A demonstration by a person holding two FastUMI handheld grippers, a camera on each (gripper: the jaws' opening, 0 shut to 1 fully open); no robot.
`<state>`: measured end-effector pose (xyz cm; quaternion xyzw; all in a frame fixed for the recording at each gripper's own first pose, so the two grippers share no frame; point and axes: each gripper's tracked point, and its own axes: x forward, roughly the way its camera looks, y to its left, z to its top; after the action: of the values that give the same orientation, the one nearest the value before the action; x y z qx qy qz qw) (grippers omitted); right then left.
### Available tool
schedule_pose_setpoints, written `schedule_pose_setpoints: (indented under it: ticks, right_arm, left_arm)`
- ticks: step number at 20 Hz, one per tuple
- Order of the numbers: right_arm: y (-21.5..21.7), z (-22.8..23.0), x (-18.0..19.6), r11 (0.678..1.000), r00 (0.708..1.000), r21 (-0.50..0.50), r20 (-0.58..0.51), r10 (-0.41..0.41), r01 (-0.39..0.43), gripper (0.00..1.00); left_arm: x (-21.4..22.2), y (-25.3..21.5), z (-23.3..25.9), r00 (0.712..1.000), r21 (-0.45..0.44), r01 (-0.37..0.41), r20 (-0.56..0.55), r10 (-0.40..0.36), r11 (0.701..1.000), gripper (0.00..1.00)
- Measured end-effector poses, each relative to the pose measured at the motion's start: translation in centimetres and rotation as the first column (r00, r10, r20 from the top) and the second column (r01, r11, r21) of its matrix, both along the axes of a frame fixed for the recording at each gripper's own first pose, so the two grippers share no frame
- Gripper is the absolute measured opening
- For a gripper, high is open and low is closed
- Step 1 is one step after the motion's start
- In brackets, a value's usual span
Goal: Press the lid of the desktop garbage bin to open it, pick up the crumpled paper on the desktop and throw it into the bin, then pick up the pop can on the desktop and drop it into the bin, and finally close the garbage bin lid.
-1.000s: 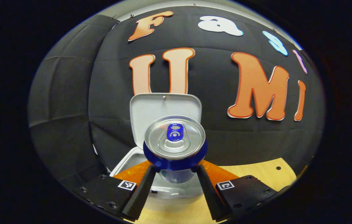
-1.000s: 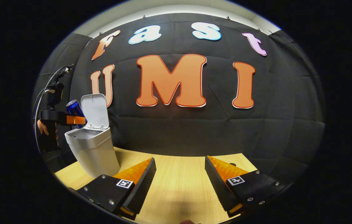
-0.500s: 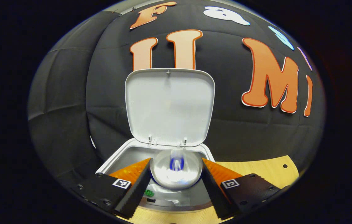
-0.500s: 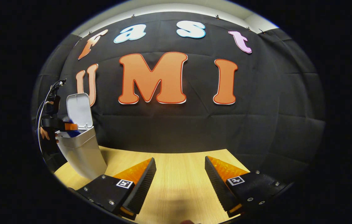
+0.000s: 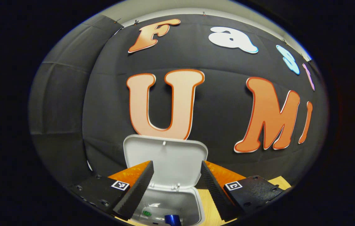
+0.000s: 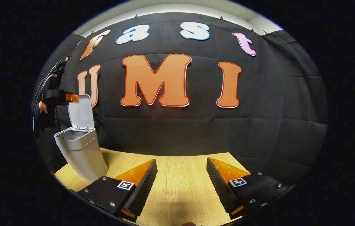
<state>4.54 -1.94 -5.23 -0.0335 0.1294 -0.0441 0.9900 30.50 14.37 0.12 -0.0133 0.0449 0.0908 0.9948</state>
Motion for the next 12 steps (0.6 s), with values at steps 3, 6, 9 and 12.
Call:
schedule_pose_setpoints:
  ticks: [3, 6, 9, 12]
  right_arm:
    - [0.3, 0.3, -0.2, 1.000, 1.000, 0.000, 0.007, 0.003, -0.003, 0.94]
    - [0.0, 0.8, -0.6, 1.000, 1.000, -0.004, 0.019, -0.009, 0.009, 0.94]
    - [-0.8, 1.1, -1.2, 0.999, 0.999, -0.015, 0.023, -0.033, 0.033, 0.94]
    - [-1.8, 1.4, -1.8, 0.998, 0.997, -0.029, 0.033, -0.063, 0.064, 0.94]
  left_arm:
    - [3.1, 0.7, 3.7, 1.000, 0.058, 0.007, 0.014, -0.008, 0.998, 0.94]
    - [6.5, 1.8, 5.0, 1.000, 0.059, -0.002, 0.010, 0.001, 0.998, 0.94]
    - [9.1, 2.8, 3.4, 0.998, 0.049, 0.008, -0.062, -0.005, 0.999, 0.94]
    - [9.0, 3.3, 0.2, 0.984, 0.063, -0.003, -0.178, 0.014, 0.998, 0.95]
